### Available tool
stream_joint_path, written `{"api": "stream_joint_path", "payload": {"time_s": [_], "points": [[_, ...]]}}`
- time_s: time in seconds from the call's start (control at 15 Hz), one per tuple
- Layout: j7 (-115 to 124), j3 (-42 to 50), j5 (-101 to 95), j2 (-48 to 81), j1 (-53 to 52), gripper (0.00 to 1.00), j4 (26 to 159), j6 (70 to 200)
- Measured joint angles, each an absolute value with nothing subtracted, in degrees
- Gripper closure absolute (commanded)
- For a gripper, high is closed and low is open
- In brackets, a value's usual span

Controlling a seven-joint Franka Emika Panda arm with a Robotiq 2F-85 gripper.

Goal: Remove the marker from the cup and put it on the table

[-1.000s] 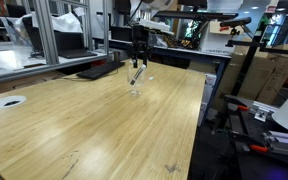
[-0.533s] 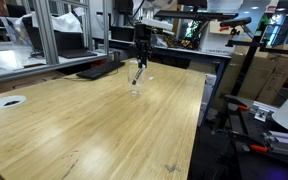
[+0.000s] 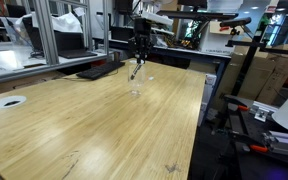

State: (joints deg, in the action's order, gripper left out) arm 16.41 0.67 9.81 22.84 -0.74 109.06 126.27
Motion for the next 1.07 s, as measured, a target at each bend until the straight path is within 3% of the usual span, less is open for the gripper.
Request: {"api": "stream_joint_path", "payload": {"time_s": [0.67, 1.07], "points": [[14.5, 5.0, 1.3, 6.6, 1.2, 0.95, 116.2, 120.7], [21.0, 6.2, -14.8, 11.6, 1.0, 0.95, 127.8, 144.1]]}}
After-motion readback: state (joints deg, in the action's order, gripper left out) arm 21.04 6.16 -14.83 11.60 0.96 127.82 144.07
